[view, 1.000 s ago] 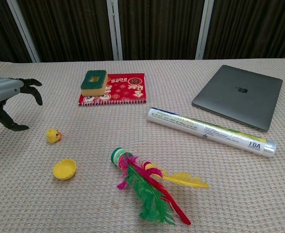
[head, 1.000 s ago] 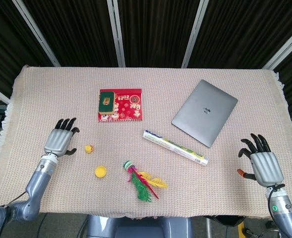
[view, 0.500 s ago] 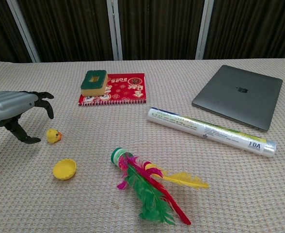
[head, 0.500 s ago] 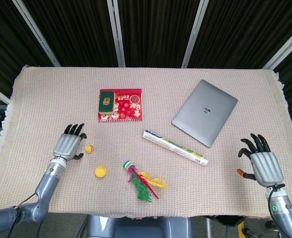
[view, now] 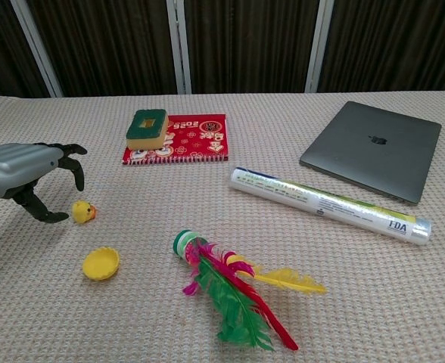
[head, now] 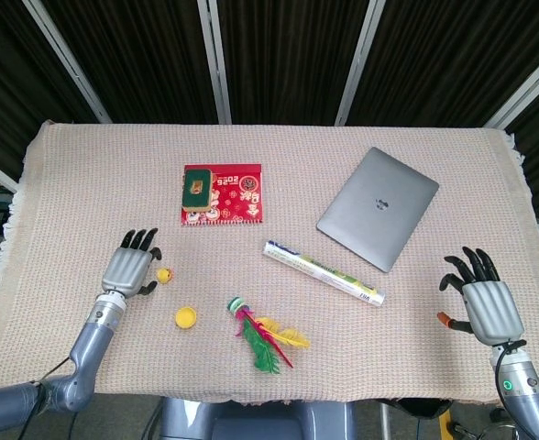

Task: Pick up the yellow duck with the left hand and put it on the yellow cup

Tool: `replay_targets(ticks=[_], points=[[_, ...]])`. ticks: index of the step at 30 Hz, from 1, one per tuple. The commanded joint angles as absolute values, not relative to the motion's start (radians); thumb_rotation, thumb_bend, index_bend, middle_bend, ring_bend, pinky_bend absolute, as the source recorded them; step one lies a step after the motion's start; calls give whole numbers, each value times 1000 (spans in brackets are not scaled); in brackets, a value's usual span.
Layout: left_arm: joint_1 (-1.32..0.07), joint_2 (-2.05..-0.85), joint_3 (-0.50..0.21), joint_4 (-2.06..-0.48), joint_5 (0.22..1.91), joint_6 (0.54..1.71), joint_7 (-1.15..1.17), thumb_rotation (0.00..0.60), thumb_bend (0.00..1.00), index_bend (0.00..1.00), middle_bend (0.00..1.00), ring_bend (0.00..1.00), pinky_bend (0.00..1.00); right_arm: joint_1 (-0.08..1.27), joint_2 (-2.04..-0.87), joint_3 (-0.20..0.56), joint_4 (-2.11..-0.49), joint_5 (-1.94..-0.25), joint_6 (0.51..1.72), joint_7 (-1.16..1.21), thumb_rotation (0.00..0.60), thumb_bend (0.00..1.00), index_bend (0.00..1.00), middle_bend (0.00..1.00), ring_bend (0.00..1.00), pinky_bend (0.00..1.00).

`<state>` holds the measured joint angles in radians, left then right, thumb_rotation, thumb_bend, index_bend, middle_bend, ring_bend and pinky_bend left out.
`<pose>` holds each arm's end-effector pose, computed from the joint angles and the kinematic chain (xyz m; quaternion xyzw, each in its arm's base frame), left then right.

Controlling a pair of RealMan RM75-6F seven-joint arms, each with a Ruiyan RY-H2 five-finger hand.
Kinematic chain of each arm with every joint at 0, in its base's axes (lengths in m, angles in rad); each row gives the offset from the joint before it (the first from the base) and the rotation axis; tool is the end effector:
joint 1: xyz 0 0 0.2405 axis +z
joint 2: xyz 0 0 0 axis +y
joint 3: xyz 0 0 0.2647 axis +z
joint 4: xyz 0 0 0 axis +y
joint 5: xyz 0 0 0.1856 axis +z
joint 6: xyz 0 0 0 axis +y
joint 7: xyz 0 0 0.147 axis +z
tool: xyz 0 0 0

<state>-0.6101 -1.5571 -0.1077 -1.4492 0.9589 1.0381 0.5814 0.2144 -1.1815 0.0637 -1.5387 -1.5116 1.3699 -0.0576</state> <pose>-0.2302 0.3194 0.0086 -0.7294 -0.3834 -0.2484 0.5092 -0.2958 -0.2252 0.1572 0.6525 -0.3528 0.3779 0.5541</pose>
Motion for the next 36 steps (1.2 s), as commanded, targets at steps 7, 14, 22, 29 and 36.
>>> replay_targets(ticks=[7, 14, 22, 29, 36], points=[[-613, -1566, -104, -1446, 956, 1038, 581, 600, 278, 388, 0, 0, 0, 214, -1181, 64, -1539, -1511, 1370, -57, 600, 0, 488, 181, 0, 0], [-617, -1583, -97, -1440, 958, 1032, 584, 600, 278, 394, 0, 0, 0, 214, -1181, 64, -1540, -1511, 1370, -53, 600, 0, 488, 179, 0, 0], [-619, -1584, -95, -1438, 957, 1036, 588, 600, 286, 412, 0, 0, 0, 214, -1181, 64, -1539, -1512, 1370, -50, 600, 0, 489, 176, 0, 0], [-620, -1583, -94, -1439, 944, 1038, 601, 600, 291, 420, 0, 0, 0, 213, -1182, 64, -1538, -1513, 1374, -53, 600, 0, 489, 174, 0, 0], [-627, -1591, -97, -1432, 943, 1035, 602, 600, 292, 421, 0, 0, 0, 213, -1182, 64, -1539, -1513, 1374, -52, 600, 0, 489, 173, 0, 0]])
